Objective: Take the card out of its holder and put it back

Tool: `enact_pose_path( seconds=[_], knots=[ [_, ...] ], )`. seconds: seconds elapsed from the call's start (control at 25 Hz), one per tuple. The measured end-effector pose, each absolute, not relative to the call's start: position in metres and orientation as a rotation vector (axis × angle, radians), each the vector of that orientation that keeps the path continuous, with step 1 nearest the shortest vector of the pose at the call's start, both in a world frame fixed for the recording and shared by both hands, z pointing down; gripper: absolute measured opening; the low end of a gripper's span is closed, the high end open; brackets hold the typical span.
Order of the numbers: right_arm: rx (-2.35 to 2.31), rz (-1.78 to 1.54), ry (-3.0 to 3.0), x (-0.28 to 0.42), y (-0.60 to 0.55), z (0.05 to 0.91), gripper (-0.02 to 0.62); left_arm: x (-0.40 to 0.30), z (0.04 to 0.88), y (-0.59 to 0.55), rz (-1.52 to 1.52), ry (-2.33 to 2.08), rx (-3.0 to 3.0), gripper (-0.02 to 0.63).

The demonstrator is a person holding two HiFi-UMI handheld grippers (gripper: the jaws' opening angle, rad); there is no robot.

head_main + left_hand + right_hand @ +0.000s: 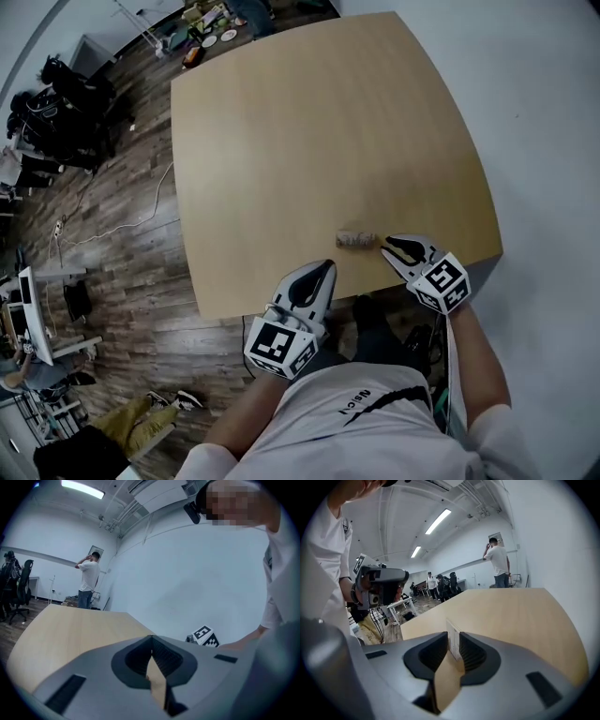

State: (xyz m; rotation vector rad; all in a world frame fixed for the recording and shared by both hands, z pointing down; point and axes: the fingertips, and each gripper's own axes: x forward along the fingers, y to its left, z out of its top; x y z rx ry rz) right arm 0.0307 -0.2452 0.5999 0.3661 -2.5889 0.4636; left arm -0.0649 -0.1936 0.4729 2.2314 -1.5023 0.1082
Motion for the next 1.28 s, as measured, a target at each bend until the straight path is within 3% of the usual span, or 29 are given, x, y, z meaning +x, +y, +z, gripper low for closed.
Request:
enact_pose_path(
  seconds=[0.6, 0.8, 1.28],
  knots=[
    [0.053, 0.438, -2.578, -0.005, -0.248, 0.669, 0.109, -0.074, 0.520, -0.210, 0.196, -1.566, 2.082, 0.012],
    [-0.004, 0.430, -2.607, -0.007, -0.243, 0.668, 0.043, -0.079, 0.527, -0.205, 0.213, -1.583, 2.050, 0.012],
    [-0.014, 0.348, -2.645, -0.004, -0.253, 0.639, 0.026, -0.089, 0.528, -0.197, 0.202, -1.606, 2.041, 0.012]
  ],
)
